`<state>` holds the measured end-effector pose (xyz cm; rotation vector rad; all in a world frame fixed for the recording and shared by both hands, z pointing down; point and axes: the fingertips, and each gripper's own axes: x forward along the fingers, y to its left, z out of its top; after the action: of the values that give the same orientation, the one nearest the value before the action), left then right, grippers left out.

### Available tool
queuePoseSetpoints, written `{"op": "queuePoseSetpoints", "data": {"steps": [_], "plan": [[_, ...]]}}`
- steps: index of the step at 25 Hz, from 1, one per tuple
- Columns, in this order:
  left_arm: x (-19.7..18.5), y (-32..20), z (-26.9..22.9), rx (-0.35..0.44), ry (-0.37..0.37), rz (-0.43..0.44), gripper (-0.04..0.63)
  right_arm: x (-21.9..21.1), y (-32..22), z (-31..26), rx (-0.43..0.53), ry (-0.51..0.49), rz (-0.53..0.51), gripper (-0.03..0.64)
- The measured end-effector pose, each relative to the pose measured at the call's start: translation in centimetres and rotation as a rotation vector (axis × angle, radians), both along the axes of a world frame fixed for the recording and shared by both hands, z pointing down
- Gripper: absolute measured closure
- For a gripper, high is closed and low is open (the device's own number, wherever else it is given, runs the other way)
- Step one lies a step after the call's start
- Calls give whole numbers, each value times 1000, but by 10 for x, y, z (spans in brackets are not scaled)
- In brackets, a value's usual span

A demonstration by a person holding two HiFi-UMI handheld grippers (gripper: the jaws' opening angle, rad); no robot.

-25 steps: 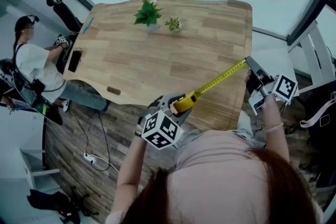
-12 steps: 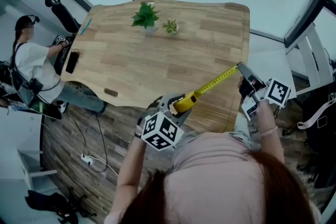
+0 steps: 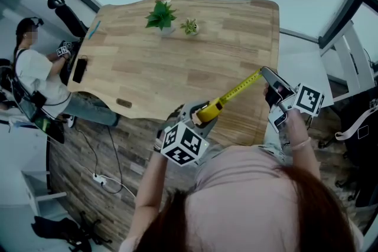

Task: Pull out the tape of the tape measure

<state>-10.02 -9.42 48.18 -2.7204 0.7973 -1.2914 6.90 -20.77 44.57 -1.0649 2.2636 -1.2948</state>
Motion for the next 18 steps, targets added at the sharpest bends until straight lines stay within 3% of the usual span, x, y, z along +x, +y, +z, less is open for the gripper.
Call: {"op": "queuePoseSetpoints", "data": {"steps": [18], "plan": [[9, -1, 1, 2, 28, -20, 422, -30, 10, 9, -10, -11, -84, 563]]}}
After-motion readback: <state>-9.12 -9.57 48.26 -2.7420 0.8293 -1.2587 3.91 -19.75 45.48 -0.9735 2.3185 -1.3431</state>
